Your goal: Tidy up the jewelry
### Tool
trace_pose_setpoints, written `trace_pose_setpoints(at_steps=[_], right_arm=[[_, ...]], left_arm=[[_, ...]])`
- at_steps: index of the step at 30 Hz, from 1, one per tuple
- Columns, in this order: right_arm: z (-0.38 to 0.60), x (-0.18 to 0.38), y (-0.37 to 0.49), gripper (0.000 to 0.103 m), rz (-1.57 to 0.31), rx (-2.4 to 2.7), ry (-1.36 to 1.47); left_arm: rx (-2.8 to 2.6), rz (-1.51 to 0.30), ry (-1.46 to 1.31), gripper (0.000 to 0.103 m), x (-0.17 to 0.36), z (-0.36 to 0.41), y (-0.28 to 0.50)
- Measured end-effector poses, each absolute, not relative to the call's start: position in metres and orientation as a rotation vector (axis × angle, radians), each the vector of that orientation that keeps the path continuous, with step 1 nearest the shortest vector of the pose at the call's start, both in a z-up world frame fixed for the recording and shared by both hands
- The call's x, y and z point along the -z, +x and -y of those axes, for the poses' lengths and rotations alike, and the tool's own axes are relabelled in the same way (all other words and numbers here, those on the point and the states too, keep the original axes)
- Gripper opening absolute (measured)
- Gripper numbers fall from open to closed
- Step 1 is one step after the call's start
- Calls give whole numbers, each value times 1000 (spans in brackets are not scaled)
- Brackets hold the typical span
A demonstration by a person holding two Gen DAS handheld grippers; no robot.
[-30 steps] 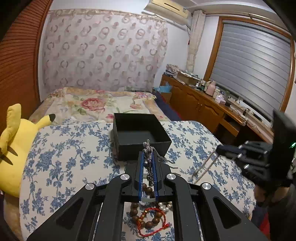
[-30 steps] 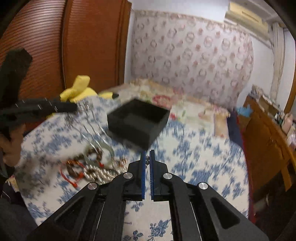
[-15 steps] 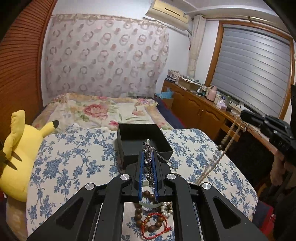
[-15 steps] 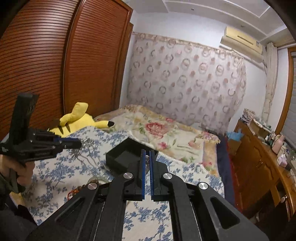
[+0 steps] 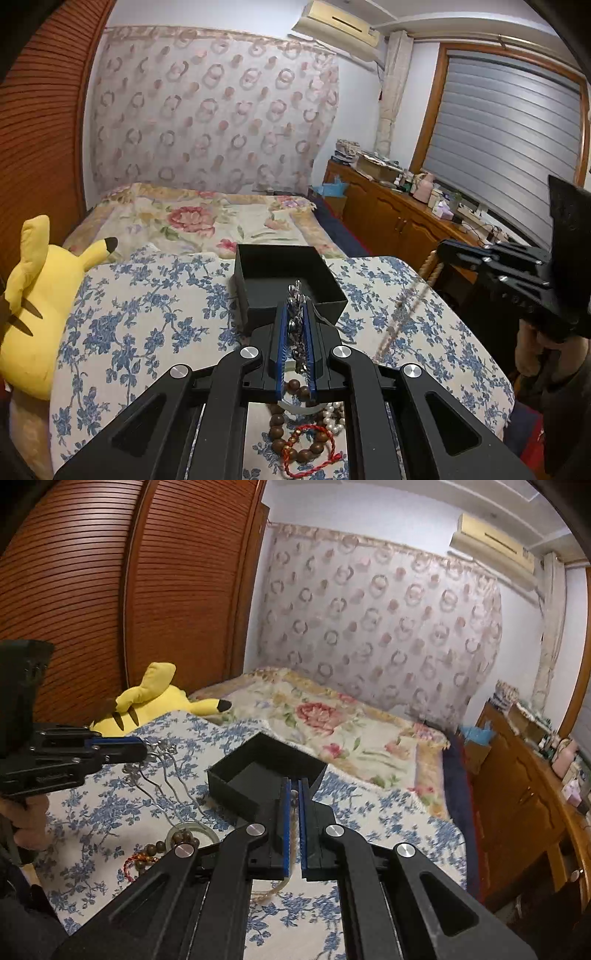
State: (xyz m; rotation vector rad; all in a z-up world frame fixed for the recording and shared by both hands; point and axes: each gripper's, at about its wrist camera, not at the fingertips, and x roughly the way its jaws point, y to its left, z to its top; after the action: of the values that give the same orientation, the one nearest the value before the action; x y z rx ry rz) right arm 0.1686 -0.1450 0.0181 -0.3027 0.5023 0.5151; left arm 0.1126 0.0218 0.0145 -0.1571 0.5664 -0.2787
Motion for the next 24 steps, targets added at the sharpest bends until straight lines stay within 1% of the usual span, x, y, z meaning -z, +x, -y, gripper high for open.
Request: trace_pose_setpoints(at_steps=[6, 19, 24], right_arm=[[138, -20, 176, 5, -489, -495, -298], [147, -58, 180, 5, -402, -440, -279], [146, -78, 179, 5, -358, -447, -289]], left_arm=[[277, -570, -161, 7, -12, -22, 113], [279, -566, -161, 7, -14, -24, 115], [272, -562, -153, 7, -18, -21, 130]])
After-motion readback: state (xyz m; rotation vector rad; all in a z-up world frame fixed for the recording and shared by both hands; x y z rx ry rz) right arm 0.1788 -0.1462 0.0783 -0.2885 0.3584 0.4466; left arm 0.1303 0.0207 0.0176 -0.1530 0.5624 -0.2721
